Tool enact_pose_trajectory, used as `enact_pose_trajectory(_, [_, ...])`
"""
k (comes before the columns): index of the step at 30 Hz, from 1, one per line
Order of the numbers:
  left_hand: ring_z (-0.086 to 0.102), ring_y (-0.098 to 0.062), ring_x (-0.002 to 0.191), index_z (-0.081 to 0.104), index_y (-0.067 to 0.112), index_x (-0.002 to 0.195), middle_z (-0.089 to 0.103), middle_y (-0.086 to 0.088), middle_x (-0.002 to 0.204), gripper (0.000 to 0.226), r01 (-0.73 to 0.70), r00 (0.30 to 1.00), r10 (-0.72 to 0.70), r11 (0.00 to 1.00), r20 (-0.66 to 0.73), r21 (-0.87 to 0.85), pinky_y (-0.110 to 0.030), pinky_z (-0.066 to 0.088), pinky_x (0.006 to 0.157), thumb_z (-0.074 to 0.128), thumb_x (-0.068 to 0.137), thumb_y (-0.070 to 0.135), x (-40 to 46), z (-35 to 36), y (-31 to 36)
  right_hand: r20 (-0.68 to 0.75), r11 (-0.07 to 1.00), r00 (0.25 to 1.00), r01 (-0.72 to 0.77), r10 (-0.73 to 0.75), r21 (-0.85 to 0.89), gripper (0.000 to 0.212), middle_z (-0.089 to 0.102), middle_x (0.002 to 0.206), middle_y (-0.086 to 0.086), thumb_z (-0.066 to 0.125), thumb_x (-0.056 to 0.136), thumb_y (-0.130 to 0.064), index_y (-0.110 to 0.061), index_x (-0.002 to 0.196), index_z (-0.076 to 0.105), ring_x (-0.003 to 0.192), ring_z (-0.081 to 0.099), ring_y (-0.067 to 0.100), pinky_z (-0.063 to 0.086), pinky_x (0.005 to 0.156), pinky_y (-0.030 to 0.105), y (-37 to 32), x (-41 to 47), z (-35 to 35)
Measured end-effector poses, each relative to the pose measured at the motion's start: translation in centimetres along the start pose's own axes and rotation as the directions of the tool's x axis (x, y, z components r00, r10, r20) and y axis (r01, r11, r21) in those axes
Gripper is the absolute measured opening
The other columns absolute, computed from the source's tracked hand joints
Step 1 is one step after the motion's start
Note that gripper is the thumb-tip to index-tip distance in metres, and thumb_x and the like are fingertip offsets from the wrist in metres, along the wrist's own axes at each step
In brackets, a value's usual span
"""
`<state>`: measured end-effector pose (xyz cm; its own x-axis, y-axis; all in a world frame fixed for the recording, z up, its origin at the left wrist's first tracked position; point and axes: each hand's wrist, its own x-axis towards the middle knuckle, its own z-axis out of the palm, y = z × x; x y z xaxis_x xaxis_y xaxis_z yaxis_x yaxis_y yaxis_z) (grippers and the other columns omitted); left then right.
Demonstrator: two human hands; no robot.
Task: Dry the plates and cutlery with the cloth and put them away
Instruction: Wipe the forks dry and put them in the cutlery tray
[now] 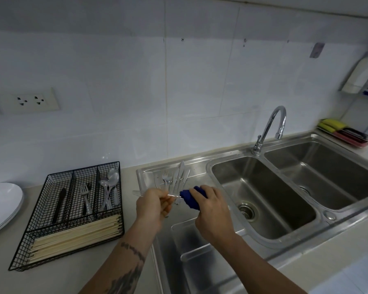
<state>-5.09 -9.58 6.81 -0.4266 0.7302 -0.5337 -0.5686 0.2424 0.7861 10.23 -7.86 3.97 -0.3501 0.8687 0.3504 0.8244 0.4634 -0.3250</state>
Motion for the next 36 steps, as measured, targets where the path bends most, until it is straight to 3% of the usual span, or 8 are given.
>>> enact_pose_trajectory(3, [0.065, -0.022, 0.072, 0.062, 0.005, 0.089, 0.068, -0.011, 0.072, 0.011, -0.007, 0.999, 0.009, 1.0, 0.05, -0.028, -0.034, 0.054, 0.073, 0.055, 0.088, -0.003, -0.3, 0.6, 0.1, -0.015, 0.995, 0.995, 0.097, -0.097, -0.001, 0.073, 0.059, 0.124, 0.005, 0.08, 0.061, -0.007, -0.021, 0.129, 0.055, 0.111, 0.052, 0.026, 0.05, 0.09, 0.041, -0.8, 0.1, -0.1])
enact_pose_trajectory(9, [0.074, -0.021, 0.077, 0.066, 0.009, 0.085, 0.076, -0.011, 0.081, 0.007, -0.22, 0.975, 0.218, 0.972, 0.033, 0.086, -0.033, 0.058, 0.074, 0.067, 0.089, 0.003, 0.3, -0.2, -0.1, 0.003, 0.991, 0.993, -0.116, 0.116, 0.071, 0.058, 0.055, 0.129, 0.002, 0.063, 0.081, -0.003, -0.022, 0.134, 0.053, 0.116, 0.043, 0.021, 0.039, 0.099, 0.034, 1.0, 0.5, -1.6])
enact_pose_trajectory(14, [0.074, -0.019, 0.072, 0.069, 0.008, 0.086, 0.076, -0.006, 0.073, 0.006, -0.274, 0.958, 0.284, 0.945, -0.03, 0.181, -0.031, 0.056, 0.068, 0.071, 0.088, 0.014, 0.6, -0.3, -1.0, -0.129, 0.99, 0.991, -0.023, 0.042, 0.139, 0.063, 0.06, 0.12, 0.007, 0.069, 0.066, 0.006, -0.015, 0.125, 0.061, 0.108, 0.05, 0.027, 0.046, 0.093, 0.038, -1.8, 1.9, -2.3])
enact_pose_trajectory(18, [0.073, -0.023, 0.073, 0.069, 0.001, 0.087, 0.075, -0.013, 0.077, 0.011, -0.199, 0.976, 0.206, 0.976, -0.071, 0.093, -0.031, 0.056, 0.069, 0.068, 0.09, 0.012, 1.2, -0.7, -0.6, -0.026, 0.992, 0.992, 0.126, -0.127, -0.022, 0.075, 0.061, 0.12, 0.007, 0.082, 0.055, -0.005, -0.018, 0.125, 0.06, 0.106, 0.053, 0.027, 0.05, 0.087, 0.039, -2.6, 1.5, -0.4])
enact_pose_trajectory(22, [0.074, -0.022, 0.071, 0.068, -0.002, 0.092, 0.075, -0.011, 0.073, 0.014, -0.218, 0.964, 0.232, 0.969, -0.131, 0.113, -0.032, 0.058, 0.069, 0.067, 0.09, 0.012, 2.4, -2.4, -0.2, 0.045, 0.993, 0.995, 0.088, -0.084, -0.076, 0.076, 0.062, 0.119, 0.007, 0.084, 0.057, -0.009, -0.019, 0.127, 0.057, 0.105, 0.055, 0.027, 0.053, 0.085, 0.041, -1.7, 0.7, 0.6])
enact_pose_trajectory(27, [0.073, -0.032, 0.077, 0.068, 0.003, 0.082, 0.074, -0.018, 0.078, 0.007, -0.239, 0.96, 0.257, 0.96, -0.116, 0.144, -0.042, 0.061, 0.075, 0.069, 0.084, 0.009, 2.8, -2.5, -0.4, 0.058, 0.975, 0.98, 0.194, -0.188, -0.106, 0.077, 0.058, 0.126, 0.006, 0.082, 0.057, -0.011, -0.021, 0.128, 0.055, 0.114, 0.052, 0.028, 0.05, 0.089, 0.044, -4.5, 1.9, 1.3])
enact_pose_trajectory(30, [0.074, -0.026, 0.074, 0.068, 0.005, 0.085, 0.075, -0.014, 0.079, 0.007, -0.301, 0.942, 0.32, 0.938, -0.1, 0.17, -0.037, 0.059, 0.07, 0.064, 0.09, 0.009, 3.0, -3.5, 0.5, 0.13, 0.977, 0.977, 0.184, -0.169, -0.112, 0.079, 0.059, 0.124, 0.007, 0.084, 0.055, -0.014, -0.02, 0.129, 0.055, 0.112, 0.053, 0.028, 0.05, 0.089, 0.043, -3.7, 1.9, 2.3])
enact_pose_trajectory(36, [0.074, -0.02, 0.069, 0.057, 0.007, 0.09, 0.066, -0.009, 0.079, 0.012, -0.37, 0.879, 0.442, 0.869, -0.179, 0.327, -0.044, 0.061, 0.07, 0.052, 0.098, 0.015, 5.5, -8.7, 3.0, 0.2, 0.985, 0.978, 0.085, -0.053, -0.153, 0.072, 0.06, 0.125, 0.004, 0.083, 0.062, -0.012, -0.022, 0.128, 0.058, 0.114, 0.052, 0.028, 0.051, 0.092, 0.043, -0.6, 1.5, 3.7])
